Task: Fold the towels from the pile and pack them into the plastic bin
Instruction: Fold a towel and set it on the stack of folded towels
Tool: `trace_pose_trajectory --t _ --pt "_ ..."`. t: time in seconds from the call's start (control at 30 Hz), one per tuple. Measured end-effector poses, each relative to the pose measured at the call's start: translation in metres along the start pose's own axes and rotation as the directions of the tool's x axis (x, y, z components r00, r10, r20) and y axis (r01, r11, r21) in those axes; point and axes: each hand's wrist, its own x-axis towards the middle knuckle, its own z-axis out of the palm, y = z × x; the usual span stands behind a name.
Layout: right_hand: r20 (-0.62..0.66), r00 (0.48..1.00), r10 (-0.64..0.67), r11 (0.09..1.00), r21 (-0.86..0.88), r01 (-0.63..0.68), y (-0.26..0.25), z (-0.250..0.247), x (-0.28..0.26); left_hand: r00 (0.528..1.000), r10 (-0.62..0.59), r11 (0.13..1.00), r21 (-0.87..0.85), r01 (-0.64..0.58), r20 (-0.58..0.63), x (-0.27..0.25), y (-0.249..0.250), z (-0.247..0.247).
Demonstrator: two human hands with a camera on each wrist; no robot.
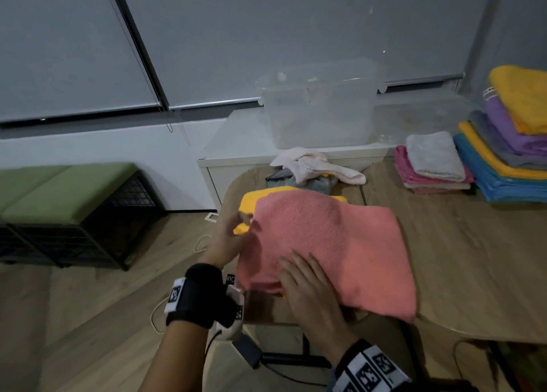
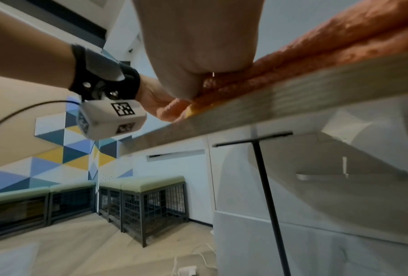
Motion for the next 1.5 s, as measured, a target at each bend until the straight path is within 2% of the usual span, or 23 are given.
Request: trace_pose_trajectory --t 0.07,0.13,0.23,0.3,0.37,0.43,0.5,0.53,0.57,0.6,0.67,0.73,0.8,0.87,0.93,1.03,1.13,1.23,1.3,1.37,1.43,1.5 --pt "0.066 0.998 -0.009 0.999 -0.036 0.011 0.002 0.005 -0.006 0.993 -0.115 0.993 0.019 0.115 -0.010 -0.003 -0.017 0.001" --pt "0.035 0.999 -0.002 1.000 0.010 0.002 0.002 0.004 -0.006 0.990 -0.140 0.989 0.042 0.141 -0.024 -0.002 -0.014 0.004" --pt "-0.084 0.996 0.019 0.992 0.127 -0.008 -0.004 -0.002 -0.001 0.999 -0.045 0.996 0.078 0.044 0.008 0.003 0.008 0.015" --pt "-0.097 0.995 0.006 0.991 0.134 0.007 -0.006 -0.004 -0.002 0.997 0.010 0.998 0.059 -0.014 0.073 0.005 0.016 0.014" --pt "-0.026 0.999 -0.019 0.993 0.119 0.022 -0.002 0.001 -0.005 0.998 0.028 0.997 0.070 -0.031 0.054 0.008 0.016 0.013" --pt "0.083 0.994 -0.067 0.994 0.097 0.059 0.002 0.005 -0.007 1.000 0.031 0.960 0.278 -0.029 -0.001 0.005 0.009 0.015" --pt "0.133 0.987 -0.092 0.984 0.163 0.069 0.005 0.003 -0.006 0.998 -0.035 0.942 0.331 0.048 -0.045 0.000 0.002 0.021" --pt "0.107 0.992 -0.059 0.976 0.213 0.035 0.007 -0.004 -0.005 0.992 -0.101 0.937 0.327 0.121 -0.077 -0.002 -0.002 0.022" --pt "0.066 0.998 0.020 0.970 0.241 -0.036 0.012 -0.013 -0.004 0.981 -0.142 0.937 0.301 0.176 -0.131 -0.002 -0.005 0.023" --pt "0.019 0.990 0.139 0.957 0.254 -0.140 0.019 -0.022 -0.003 0.968 -0.178 0.906 0.355 0.231 -0.176 -0.003 -0.007 0.023" --pt "-0.084 0.914 0.396 0.893 0.268 -0.362 0.042 -0.041 -0.006 0.952 -0.229 0.834 0.464 0.299 -0.202 -0.003 -0.010 0.022" --pt "-0.135 0.785 0.605 0.787 0.252 -0.563 0.068 -0.062 -0.009 0.946 -0.265 0.822 0.470 0.322 -0.185 -0.005 -0.010 0.022" --pt "-0.059 0.622 0.781 0.615 0.248 -0.748 0.088 -0.081 -0.013 0.949 -0.247 0.834 0.455 0.311 -0.196 -0.003 -0.009 0.021" --pt "0.078 0.453 0.888 0.413 0.301 -0.860 0.101 -0.095 -0.015 0.947 -0.246 0.854 0.416 0.312 -0.205 -0.001 -0.008 0.021" --pt "0.214 0.343 0.915 0.248 0.373 -0.894 0.115 -0.098 -0.013 0.938 -0.259 0.866 0.375 0.331 -0.230 0.002 -0.012 0.019" --pt "0.423 0.259 0.869 0.089 0.380 -0.921 0.130 -0.093 -0.004 0.929 -0.297 0.866 0.347 0.360 -0.220 0.010 -0.030 0.013" --pt "0.533 0.229 0.815 0.046 0.335 -0.941 0.133 -0.094 0.007 0.914 -0.369 0.836 0.371 0.405 -0.168 -0.001 0.003 0.026" --pt "0.556 0.215 0.803 -0.022 0.389 -0.921 0.134 -0.099 0.008 0.930 -0.332 0.848 0.381 0.368 -0.159 -0.004 0.017 0.033" --pt "0.595 0.159 0.788 -0.119 0.400 -0.909 0.137 -0.099 0.003 0.954 -0.271 0.879 0.369 0.301 -0.131 -0.007 0.023 0.033" --pt "0.646 0.096 0.757 -0.225 0.396 -0.890 0.139 -0.099 -0.003 0.967 -0.204 0.898 0.364 0.247 -0.153 0.002 0.008 0.026" --pt "0.660 0.100 0.745 -0.266 0.431 -0.862 0.140 -0.104 -0.005 0.975 -0.165 0.931 0.303 0.203 -0.147 0.011 -0.004 0.020" --pt "0.626 0.152 0.765 -0.260 0.515 -0.817 0.141 -0.109 -0.006 0.987 -0.087 0.953 0.277 0.121 -0.132 -0.003 0.035 0.029"
